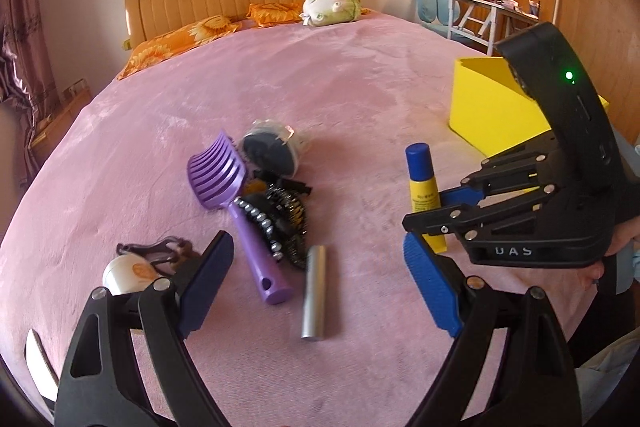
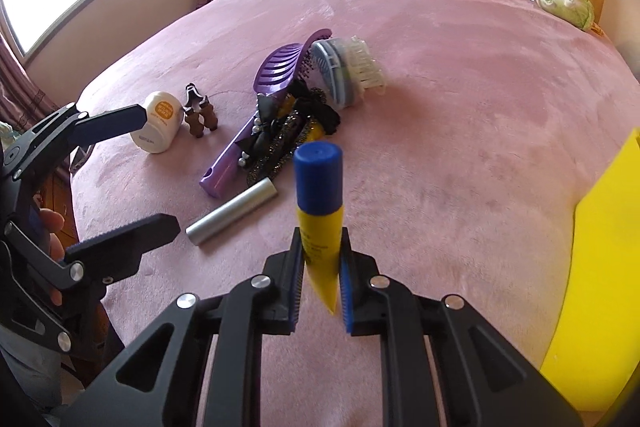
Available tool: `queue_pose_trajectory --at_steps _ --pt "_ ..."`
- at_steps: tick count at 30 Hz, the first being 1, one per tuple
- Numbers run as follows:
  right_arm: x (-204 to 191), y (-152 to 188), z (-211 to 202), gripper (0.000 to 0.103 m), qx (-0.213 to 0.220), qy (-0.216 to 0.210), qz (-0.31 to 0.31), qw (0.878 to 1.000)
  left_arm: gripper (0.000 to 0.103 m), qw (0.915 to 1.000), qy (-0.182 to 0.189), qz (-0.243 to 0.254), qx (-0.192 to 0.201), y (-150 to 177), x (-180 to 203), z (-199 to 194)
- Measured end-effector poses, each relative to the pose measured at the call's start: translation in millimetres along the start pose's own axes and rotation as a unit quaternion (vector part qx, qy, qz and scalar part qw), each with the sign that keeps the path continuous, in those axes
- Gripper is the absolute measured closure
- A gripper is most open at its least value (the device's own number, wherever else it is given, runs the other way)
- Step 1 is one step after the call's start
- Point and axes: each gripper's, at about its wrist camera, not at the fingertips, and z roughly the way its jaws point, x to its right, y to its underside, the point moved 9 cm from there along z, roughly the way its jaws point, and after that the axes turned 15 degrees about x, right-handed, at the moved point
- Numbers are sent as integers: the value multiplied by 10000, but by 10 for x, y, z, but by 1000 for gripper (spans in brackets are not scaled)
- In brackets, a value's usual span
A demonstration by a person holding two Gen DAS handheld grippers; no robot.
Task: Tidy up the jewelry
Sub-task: 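Lift and carry the yellow tube with the right tool over the bin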
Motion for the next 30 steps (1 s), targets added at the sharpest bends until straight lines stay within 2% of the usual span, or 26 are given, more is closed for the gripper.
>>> queue_pose_trajectory --at_steps 13,19,24,30 --pt "301 -4 -380 86 333 -21 264 9991 18 9991 355 -31 -242 -154 378 151" --pt "441 -106 -612 86 497 44 263 9984 18 9955 774 -170 -520 -310 616 284" --pt "740 -314 -983 86 861 275 300 9955 18 9941 975 85 -462 -700 898 366" --pt "1290 -556 -1578 86 1436 664 539 9859 18 9923 1197 315 5 -1391 1295 414"
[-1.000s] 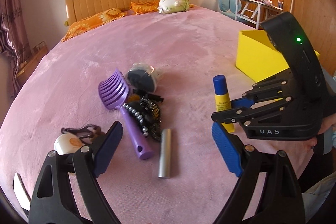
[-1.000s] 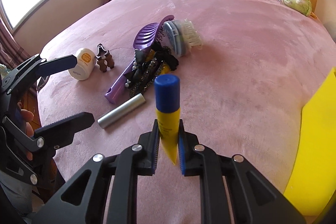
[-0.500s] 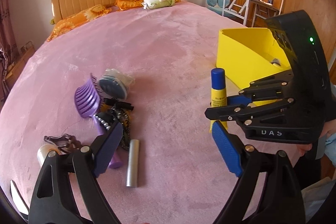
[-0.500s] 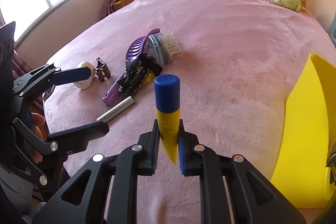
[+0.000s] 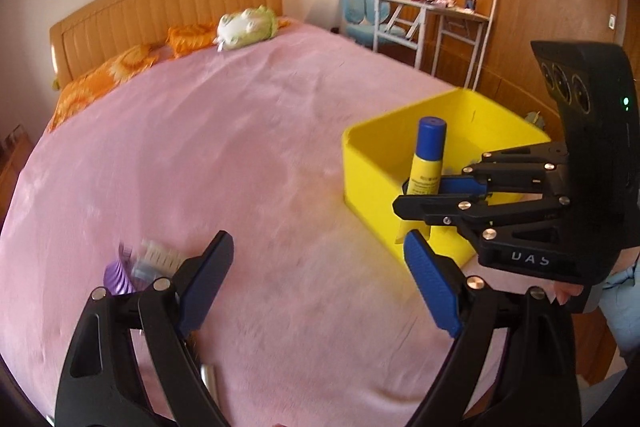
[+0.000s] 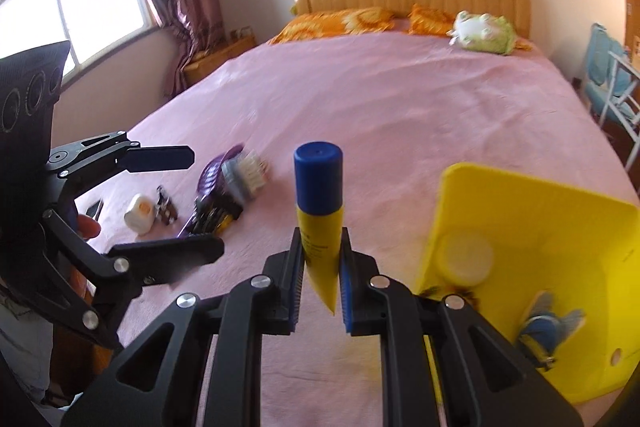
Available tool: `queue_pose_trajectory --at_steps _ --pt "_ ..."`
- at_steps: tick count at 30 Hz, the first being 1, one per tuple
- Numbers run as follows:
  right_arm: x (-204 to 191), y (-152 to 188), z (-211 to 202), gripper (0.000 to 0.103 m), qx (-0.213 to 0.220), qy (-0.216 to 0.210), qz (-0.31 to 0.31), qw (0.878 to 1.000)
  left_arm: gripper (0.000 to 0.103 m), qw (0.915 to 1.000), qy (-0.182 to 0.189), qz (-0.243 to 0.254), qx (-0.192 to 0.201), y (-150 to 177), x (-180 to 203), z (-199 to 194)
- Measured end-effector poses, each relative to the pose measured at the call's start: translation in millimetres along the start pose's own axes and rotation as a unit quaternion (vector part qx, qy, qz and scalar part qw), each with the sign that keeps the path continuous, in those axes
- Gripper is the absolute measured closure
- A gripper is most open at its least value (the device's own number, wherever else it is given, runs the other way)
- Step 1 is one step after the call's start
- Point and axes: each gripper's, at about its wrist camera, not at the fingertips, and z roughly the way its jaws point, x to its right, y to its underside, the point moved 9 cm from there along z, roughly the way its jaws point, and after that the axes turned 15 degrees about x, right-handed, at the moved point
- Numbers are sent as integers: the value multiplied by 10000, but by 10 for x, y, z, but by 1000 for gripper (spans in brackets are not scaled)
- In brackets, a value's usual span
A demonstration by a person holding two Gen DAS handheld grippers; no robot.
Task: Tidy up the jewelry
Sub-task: 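Lift and carry the yellow tube with the right tool over the bin, then open the right tool to drop the yellow tube into the bin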
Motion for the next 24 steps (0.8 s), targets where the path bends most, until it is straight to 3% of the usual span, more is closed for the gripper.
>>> queue_pose_trajectory --at_steps 5,9,12,18,24 --pt "544 -107 -221 86 164 480 220 9985 18 9993 360 94 15 -287 409 317" --pt "982 38 -245 86 -64 898 411 9951 18 9978 614 183 -145 -265 748 588" --pt "1231 276 -173 86 -673 1092 521 9904 18 9958 805 321 -299 -172 1005 756" --pt "1549 739 43 86 -2104 1381 331 9673 18 9918 1001 539 -590 -5 1289 989" --pt "1628 926 122 85 -2528 1381 467 9565 18 9896 974 620 -859 101 1294 1166"
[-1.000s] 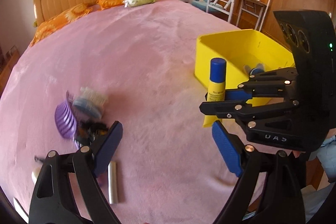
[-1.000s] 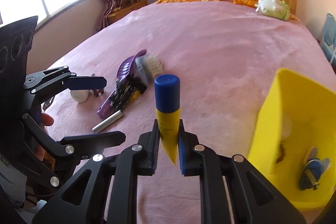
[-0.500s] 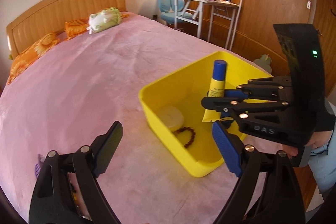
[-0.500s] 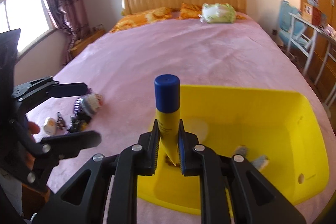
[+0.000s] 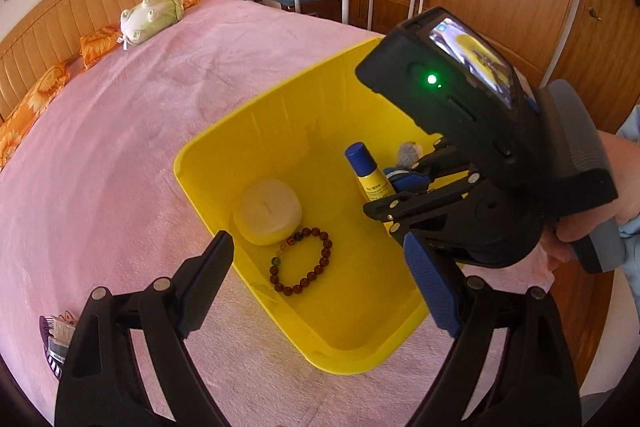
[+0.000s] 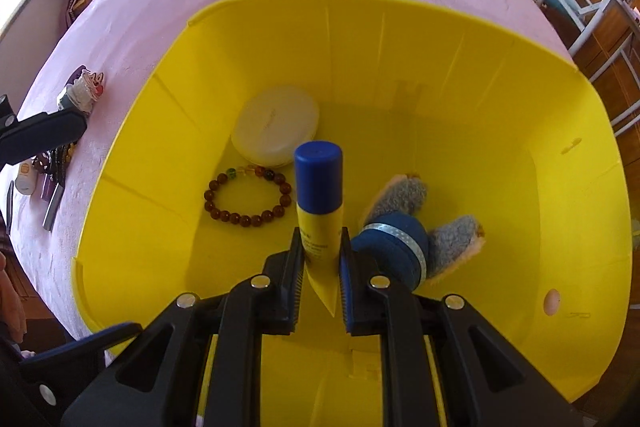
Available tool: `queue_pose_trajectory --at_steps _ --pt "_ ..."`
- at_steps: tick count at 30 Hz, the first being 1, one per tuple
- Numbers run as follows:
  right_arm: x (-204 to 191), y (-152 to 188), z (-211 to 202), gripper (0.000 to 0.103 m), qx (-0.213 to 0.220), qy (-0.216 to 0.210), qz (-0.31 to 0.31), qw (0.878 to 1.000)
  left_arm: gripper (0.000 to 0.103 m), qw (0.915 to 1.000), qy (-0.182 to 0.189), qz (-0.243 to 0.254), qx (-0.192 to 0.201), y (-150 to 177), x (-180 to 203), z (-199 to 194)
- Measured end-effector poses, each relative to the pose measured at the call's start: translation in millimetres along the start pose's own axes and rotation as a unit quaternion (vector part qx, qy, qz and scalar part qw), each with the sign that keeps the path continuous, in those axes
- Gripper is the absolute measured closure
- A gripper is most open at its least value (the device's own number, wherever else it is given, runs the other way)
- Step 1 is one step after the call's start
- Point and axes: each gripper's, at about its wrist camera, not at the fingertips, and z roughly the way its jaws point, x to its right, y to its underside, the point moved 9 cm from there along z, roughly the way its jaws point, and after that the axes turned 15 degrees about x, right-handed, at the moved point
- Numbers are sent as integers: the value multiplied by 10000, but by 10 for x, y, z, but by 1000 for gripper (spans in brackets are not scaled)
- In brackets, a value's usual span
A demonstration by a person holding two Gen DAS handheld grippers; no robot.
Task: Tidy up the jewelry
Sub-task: 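Open the right tool to drop the yellow tube into the bin, then withdraw the right tool while moving the left tool toward the silver cylinder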
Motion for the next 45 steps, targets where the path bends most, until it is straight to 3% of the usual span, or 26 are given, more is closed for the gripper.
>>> queue_pose_trajectory --at_steps 8,22,25,30,34,38,45 --pt "109 19 59 85 -209 121 58 9997 18 9998 -47 -5 -212 45 -63 167" --pt "156 25 52 85 -157 23 173 9997 18 9995 -7 -1 -326 111 -32 216" --pt "172 22 23 65 -86 -60 333 9994 18 9995 -6 -13 -326 112 -28 213" --pt "239 -10 -39 48 68 59 456 9989 18 9996 -24 -4 -282 116 -31 185" --pt "311 -57 -121 20 339 270 458 9980 18 9997 -97 -1 -227 116 -47 132" --pt "291 -89 -215 13 615 291 429 9968 18 9998 -158 -62 -88 104 -103 22" --pt "99 -161 -343 12 998 257 262 9943 18 9992 -320 -185 133 122 -268 -220"
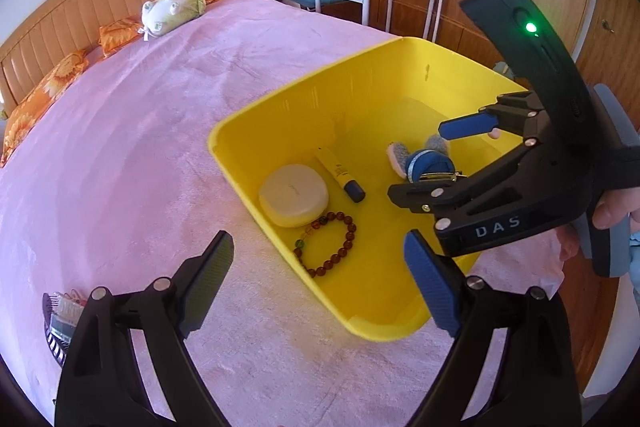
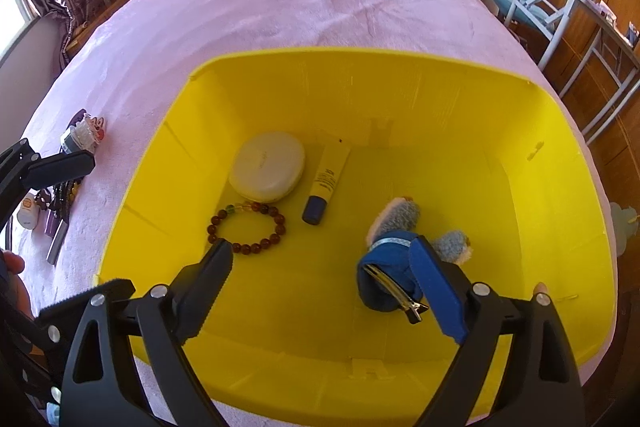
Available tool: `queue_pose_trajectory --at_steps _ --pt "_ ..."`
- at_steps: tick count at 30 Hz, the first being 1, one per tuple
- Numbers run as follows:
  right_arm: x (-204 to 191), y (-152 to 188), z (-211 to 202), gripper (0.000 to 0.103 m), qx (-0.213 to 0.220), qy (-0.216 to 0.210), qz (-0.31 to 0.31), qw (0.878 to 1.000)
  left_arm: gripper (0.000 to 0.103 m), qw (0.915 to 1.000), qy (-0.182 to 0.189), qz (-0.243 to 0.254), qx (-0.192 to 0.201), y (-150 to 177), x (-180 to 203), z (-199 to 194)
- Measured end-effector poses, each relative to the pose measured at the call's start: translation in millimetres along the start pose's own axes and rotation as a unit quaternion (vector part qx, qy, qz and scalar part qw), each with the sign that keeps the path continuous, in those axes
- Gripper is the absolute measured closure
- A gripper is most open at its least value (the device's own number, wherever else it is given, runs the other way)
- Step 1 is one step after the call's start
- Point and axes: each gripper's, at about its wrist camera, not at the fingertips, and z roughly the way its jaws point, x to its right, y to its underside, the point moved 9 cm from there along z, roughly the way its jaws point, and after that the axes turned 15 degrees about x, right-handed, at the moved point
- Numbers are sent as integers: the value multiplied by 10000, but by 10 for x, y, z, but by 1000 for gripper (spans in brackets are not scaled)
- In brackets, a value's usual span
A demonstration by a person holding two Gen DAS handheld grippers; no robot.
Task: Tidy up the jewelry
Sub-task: 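Withdraw the right tool while moving the left tool toward the silver cylinder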
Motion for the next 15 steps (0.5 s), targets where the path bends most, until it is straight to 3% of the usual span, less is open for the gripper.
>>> queue_pose_trajectory --at_steps 8,15 --pt "-462 -211 -245 10 727 -397 -110 9965 18 9984 -207 -493 200 63 -311 -277" --pt "-842 -301 -369 10 823 -660 -257 9941 18 9968 -194 -757 167 237 -516 -472"
